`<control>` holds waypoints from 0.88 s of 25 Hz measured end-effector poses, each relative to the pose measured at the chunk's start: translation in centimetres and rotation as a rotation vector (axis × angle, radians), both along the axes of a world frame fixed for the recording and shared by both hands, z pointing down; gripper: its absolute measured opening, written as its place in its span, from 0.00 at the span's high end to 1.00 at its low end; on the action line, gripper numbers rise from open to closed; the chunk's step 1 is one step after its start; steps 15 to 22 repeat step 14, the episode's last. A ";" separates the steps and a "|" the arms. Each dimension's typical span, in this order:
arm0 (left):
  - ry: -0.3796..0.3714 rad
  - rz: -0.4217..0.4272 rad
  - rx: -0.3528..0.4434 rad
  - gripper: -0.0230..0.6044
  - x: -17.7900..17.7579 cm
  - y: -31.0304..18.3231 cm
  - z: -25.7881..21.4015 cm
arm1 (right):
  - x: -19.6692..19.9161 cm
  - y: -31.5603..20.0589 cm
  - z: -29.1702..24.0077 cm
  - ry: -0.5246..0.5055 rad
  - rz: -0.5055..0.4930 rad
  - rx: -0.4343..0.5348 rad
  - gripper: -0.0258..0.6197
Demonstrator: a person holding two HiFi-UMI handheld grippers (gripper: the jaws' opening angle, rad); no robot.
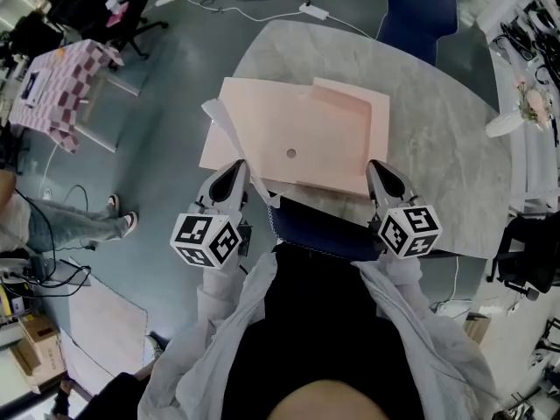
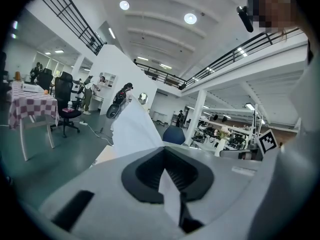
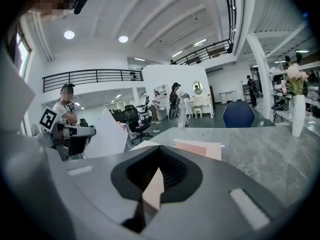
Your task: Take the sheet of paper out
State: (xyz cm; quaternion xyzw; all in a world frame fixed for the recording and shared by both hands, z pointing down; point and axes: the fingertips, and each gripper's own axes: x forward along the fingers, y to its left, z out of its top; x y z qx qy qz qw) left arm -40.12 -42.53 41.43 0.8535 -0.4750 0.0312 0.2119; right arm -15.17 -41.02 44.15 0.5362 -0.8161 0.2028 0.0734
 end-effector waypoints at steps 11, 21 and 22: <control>0.003 0.012 -0.009 0.96 0.7 0.3 0.5 | -0.5 0.5 0.0 -0.002 -0.005 0.000 0.94; 0.004 0.010 -0.009 0.96 1.2 0.3 0.6 | -0.3 0.5 0.1 -0.003 -0.001 -0.001 0.94; 0.004 0.010 -0.009 0.96 1.2 0.3 0.6 | -0.3 0.5 0.1 -0.003 -0.001 -0.001 0.94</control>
